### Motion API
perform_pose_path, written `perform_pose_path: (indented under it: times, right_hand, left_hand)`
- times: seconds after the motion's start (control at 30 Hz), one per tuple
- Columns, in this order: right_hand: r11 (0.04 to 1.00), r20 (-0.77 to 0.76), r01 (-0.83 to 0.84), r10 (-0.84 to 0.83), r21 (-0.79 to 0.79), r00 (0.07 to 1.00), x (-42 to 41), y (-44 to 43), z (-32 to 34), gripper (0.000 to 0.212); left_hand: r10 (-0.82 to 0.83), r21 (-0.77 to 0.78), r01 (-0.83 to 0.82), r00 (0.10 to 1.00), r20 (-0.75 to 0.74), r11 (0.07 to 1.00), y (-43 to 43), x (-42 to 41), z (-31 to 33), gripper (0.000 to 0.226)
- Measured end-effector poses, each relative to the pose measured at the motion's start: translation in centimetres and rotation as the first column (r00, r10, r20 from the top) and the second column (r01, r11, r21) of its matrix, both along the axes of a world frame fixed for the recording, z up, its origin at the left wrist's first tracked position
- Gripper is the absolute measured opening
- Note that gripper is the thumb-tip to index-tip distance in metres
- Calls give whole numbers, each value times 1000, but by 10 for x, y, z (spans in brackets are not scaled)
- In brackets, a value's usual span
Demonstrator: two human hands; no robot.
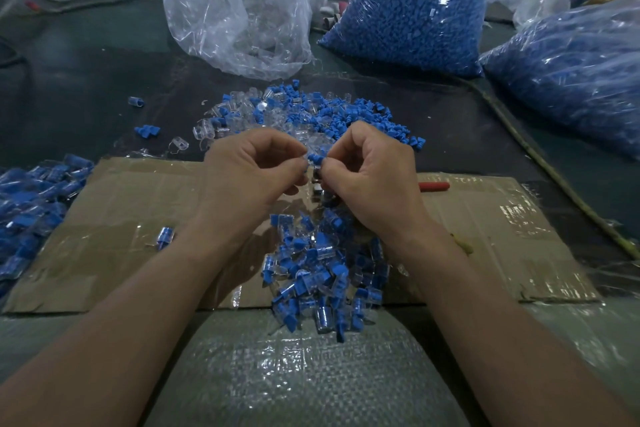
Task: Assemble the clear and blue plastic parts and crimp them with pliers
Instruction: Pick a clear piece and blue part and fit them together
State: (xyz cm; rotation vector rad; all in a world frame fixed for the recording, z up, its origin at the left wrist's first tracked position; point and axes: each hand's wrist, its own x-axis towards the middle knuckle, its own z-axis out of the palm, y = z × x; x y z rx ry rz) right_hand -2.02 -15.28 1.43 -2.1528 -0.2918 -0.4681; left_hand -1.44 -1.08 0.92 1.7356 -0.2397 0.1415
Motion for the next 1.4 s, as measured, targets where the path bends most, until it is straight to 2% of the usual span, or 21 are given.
perform_pose_path:
  times: [0.33, 0.53, 0.87, 1.03, 1.23, 1.4]
  right_hand:
    - [998, 37, -58, 57, 32, 998, 0, 0, 0, 34]
    - [995, 1, -74, 74, 59, 997, -1, -1, 0, 32]
    - [1000, 4, 1, -1, -17, 1000, -1, -1, 1, 30]
    - [988, -46, -82, 89, 130, 995, -1, -3, 0, 26]
    - [981, -15, -170, 172, 92, 985, 0, -4, 3, 21]
    - [955, 19, -233, 234, 182, 972, -1, -3, 2, 28]
  left_hand:
    - [15, 7, -15, 1000, 20, 1000, -1, -3, 4, 19]
    - [-2, -1, 2, 1000, 9, 1000, 0, -2, 5, 18]
    - [-58, 36, 55, 996, 70, 998, -2, -4, -3, 20]
    - [-43, -34, 44, 998, 37, 998, 0, -1, -1, 19]
    - [-87, -185, 71, 993, -80, 980, 4, 1, 2, 14]
    - [-155, -323, 95, 973, -168, 942, 8, 2, 3, 17]
